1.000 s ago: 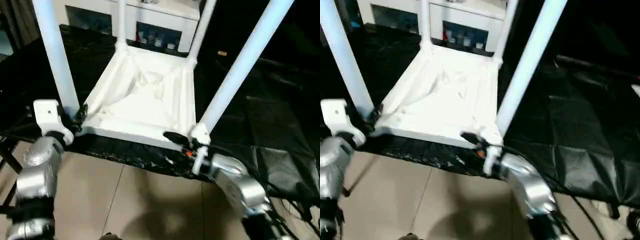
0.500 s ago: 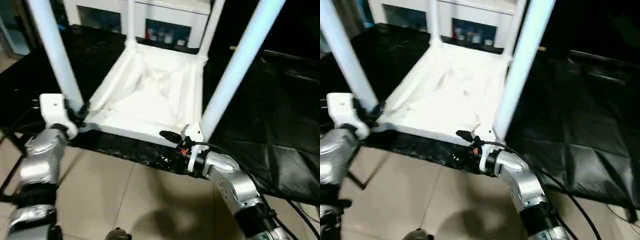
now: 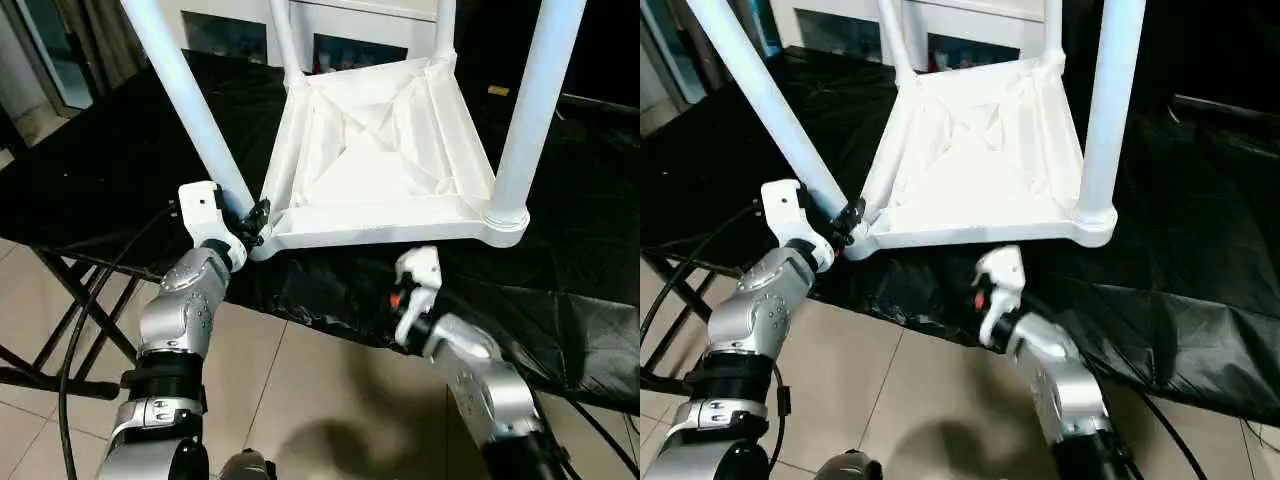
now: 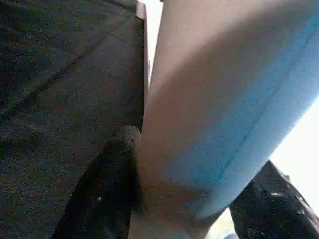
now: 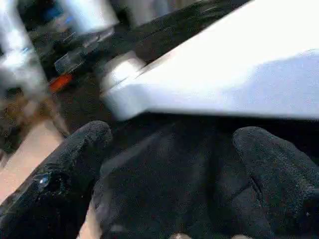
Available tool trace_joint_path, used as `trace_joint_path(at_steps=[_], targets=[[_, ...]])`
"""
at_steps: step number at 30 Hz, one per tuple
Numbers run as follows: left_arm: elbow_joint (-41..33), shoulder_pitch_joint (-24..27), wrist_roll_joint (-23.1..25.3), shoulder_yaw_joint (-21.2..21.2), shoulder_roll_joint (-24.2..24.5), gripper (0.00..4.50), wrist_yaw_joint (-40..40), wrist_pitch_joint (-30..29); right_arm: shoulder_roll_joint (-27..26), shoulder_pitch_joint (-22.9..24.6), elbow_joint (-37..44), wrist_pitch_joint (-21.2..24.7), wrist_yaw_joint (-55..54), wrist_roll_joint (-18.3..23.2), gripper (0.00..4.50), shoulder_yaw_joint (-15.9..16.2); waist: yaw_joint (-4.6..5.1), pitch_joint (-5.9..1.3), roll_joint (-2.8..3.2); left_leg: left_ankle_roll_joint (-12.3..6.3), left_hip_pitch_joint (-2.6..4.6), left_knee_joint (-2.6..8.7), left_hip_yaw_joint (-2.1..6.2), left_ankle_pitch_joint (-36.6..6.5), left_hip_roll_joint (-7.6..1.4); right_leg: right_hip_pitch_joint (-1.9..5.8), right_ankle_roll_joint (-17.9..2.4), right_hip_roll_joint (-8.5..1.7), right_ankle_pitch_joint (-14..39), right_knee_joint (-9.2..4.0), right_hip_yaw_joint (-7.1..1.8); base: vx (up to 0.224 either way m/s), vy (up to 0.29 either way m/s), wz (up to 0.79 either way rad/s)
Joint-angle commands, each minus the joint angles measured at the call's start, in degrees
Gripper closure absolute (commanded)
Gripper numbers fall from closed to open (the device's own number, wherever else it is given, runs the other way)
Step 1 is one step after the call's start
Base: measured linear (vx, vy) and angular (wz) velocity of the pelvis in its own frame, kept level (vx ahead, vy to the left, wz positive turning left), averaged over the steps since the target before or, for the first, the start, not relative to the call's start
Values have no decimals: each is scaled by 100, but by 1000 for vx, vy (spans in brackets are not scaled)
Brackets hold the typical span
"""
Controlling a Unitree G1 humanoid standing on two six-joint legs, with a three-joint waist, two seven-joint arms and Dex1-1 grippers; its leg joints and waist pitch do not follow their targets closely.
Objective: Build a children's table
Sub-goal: Flip table
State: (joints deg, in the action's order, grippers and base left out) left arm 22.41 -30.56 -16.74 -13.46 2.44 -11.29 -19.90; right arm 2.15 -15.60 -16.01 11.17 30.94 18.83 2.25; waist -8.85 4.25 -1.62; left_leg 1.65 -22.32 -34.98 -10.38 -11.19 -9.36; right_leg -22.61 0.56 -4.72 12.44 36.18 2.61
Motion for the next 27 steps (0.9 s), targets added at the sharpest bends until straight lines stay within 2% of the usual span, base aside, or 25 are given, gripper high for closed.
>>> trace_joint_path(at_steps=[1,2,4,5,7,9,10,12,16,20,22,23,24,27], targets=[[-377,-197,-533,-122,-303,228,11,-123,-138,-202,-218,59,-473,255,0,-373,14,-505,-7,-335,130,386,149,-66,-369,277,-1637,-447,-951,-255,-246,0,0,0],[-457,-157,-558,-116,-357,228,71,-150,-310,-356,-359,75,-625,525,0,-644,23,-511,-38,-436,123,369,135,32,-375,264,-1668,-444,-1063,-240,-247,0,0,0],[-478,-145,-569,-111,-372,228,92,-157,-374,-411,-399,95,-645,646,0,-743,38,-499,-29,-534,97,376,148,66,-379,262,-1669,-446,-994,-243,-229,0,0,0],[-490,-138,-582,-109,-382,228,110,-161,-422,-451,-428,117,-652,737,0,-817,42,-507,-25,-559,110,363,137,93,-376,262,-1662,-442,-988,-239,-230,0,0,0],[-539,-113,-595,-88,-423,228,152,-181,-536,-646,-655,138,-731,919,0,-1020,60,-515,-61,-634,87,350,136,222,-364,268,-1644,-427,-1066,-220,-223,0,0,0],[-576,-101,-584,-80,-448,228,164,-206,-579,-765,-815,128,-808,969,0,-1112,68,-518,-50,-684,92,332,129,302,-361,258,-1642,-427,-1062,-220,-220,0,0,0],[-590,-99,-583,-83,-457,228,166,-219,-587,-801,-867,127,-849,971,0,-1137,77,-521,-81,-705,91,327,122,342,-358,261,-1652,-425,-1092,-214,-220,0,0,0],[-623,-94,-582,-101,-472,228,174,-247,-601,-878,-974,147,-930,975,0,-1190,76,-518,-56,-727,87,323,123,403,-356,250,-1650,-423,-1067,-209,-216,0,0,0],[-681,-103,-570,-219,-469,228,259,-268,-600,-870,-993,374,-1002,977,0,-1197,52,-523,-60,-719,115,314,115,455,-363,236,-1647,-410,-1023,-208,-213,0,0,0],[-677,-107,-563,-241,-428,228,293,-288,-599,-777,-952,449,-1034,1103,0,-1317,23,-529,-54,-759,102,301,118,510,-362,234,-1638,-412,-1095,-193,-206,0,0,0],[-672,-98,-561,-231,-409,228,279,-320,-614,-785,-1004,444,-1069,1167,0,-1402,13,-524,-50,-698,106,313,117,403,-367,229,-1594,-416,-928,-206,-207,0,0,0],[-672,-101,-555,-231,-412,228,278,-330,-619,-799,-1021,433,-1077,1177,0,-1431,2,-524,0,-654,110,314,124,345,-369,221,-1579,-420,-867,-205,-210,0,0,0],[-675,-103,-549,-233,-417,228,280,-336,-622,-808,-1027,430,-1082,1181,0,-1448,13,-520,-22,-608,103,322,123,301,-369,226,-1557,-414,-849,-215,-209,0,0,0],[-668,-118,-529,-166,-404,228,144,-433,-710,-919,-1010,442,-918,1455,0,-1623,12,-516,-12,-549,100,331,127,173,-368,234,-1550,-427,-812,-219,-215,0,0,0]])
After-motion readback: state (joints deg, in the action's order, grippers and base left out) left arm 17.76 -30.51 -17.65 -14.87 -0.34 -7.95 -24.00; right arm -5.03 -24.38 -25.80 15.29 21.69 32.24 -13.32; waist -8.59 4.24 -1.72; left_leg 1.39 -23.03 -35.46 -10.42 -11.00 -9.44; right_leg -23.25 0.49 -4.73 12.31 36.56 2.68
